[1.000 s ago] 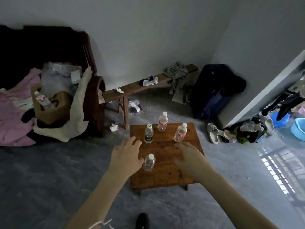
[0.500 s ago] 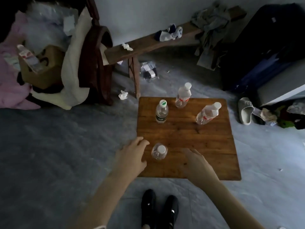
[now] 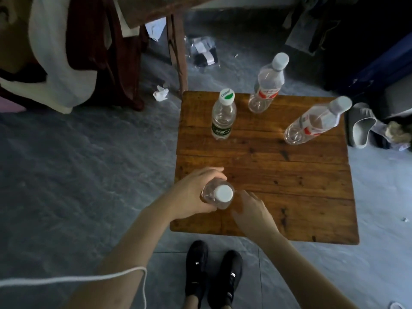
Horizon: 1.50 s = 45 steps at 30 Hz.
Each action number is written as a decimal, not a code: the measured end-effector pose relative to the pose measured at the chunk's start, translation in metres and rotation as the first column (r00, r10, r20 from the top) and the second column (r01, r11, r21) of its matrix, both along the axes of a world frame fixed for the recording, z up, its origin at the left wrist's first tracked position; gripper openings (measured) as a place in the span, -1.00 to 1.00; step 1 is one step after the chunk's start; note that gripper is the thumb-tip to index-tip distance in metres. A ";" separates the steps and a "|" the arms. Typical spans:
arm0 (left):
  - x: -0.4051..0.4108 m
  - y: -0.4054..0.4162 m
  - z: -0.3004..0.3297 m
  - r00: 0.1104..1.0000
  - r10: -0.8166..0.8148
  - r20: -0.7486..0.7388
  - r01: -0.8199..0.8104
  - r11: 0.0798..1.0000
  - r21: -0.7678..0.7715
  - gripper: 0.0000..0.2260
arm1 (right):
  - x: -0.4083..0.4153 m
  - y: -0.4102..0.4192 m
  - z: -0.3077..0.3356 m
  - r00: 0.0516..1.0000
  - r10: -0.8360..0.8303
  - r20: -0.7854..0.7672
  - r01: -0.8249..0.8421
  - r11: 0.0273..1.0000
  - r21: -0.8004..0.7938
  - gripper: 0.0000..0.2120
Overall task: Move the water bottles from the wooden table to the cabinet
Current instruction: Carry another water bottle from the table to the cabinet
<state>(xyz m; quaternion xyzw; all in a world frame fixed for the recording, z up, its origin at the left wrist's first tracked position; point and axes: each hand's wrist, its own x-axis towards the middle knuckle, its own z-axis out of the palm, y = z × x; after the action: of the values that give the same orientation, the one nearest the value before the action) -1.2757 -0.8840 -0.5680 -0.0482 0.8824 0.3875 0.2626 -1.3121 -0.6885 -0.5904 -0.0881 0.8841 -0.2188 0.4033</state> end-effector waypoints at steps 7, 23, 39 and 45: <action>-0.005 0.001 0.008 0.999 0.014 -0.048 -0.013 0.999 0.040 -0.42 | -0.002 -0.012 -0.009 0.994 -0.110 -0.005 0.108 0.985 -0.131 -0.72; -0.022 0.032 0.287 0.903 0.025 -0.429 0.017 0.995 0.093 -0.38 | -0.008 0.029 0.227 0.377 -0.414 0.828 0.902 0.366 -0.228 -0.74; -0.017 0.131 0.511 0.811 -0.077 -0.580 0.133 0.990 0.054 -0.49 | 0.028 0.119 0.419 0.286 -0.381 0.879 0.950 -0.009 -0.313 -0.62; -0.017 0.169 0.532 0.772 -0.140 -0.620 0.224 0.973 0.058 -0.52 | 0.035 0.163 0.436 0.309 -0.396 0.865 0.926 -0.081 -0.368 -0.58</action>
<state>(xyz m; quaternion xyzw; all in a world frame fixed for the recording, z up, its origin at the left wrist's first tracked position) -1.2926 -0.7148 -0.0358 0.1826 0.8933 0.4108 0.0019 -1.2775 -0.5256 -0.1548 0.2617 0.3841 -0.8251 0.3212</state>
